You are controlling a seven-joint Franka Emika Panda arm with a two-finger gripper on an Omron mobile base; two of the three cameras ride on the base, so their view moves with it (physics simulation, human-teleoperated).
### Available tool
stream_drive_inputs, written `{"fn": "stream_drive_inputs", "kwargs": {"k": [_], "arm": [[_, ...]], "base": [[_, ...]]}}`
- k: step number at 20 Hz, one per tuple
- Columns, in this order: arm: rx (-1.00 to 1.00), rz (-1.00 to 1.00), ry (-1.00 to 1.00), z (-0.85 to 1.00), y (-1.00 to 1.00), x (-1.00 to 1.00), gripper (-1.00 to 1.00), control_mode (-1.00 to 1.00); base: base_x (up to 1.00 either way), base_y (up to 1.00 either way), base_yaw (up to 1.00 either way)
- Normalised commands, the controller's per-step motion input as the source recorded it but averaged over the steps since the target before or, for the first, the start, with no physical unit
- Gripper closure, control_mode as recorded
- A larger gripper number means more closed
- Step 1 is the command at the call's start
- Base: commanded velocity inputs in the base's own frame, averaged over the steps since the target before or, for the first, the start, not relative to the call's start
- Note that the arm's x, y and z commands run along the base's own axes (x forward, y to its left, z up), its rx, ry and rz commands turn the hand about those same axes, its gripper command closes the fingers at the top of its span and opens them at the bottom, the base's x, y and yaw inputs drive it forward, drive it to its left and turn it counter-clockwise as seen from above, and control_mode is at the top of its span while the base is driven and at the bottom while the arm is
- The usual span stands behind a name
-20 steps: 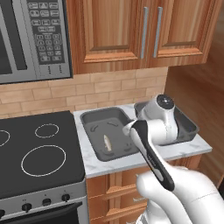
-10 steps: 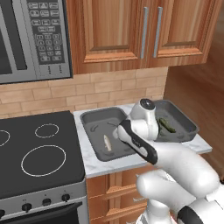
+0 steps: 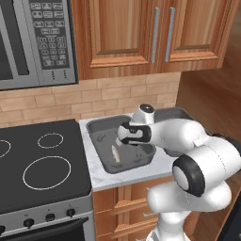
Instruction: Place one squash and one fish in each tupperware on the nearby counter, to pack two identical lunches.
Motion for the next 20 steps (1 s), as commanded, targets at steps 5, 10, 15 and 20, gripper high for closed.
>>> {"fn": "stream_drive_inputs", "kwargs": {"k": [5,10,15,20], "arm": [[0.0,0.02,0.05,-0.29,0.05,0.7,1.0,-1.0],[0.0,0.0,0.03,-0.27,0.27,0.65,-1.0,-1.0],[0.0,0.0,0.01,-0.17,0.27,0.59,-1.0,-1.0],[0.0,0.0,0.0,-0.17,0.2,0.66,-1.0,-1.0]], "base": [[0.0,0.0,0.0],[0.0,0.0,0.0],[0.0,0.0,0.0],[0.0,0.0,0.0]]}}
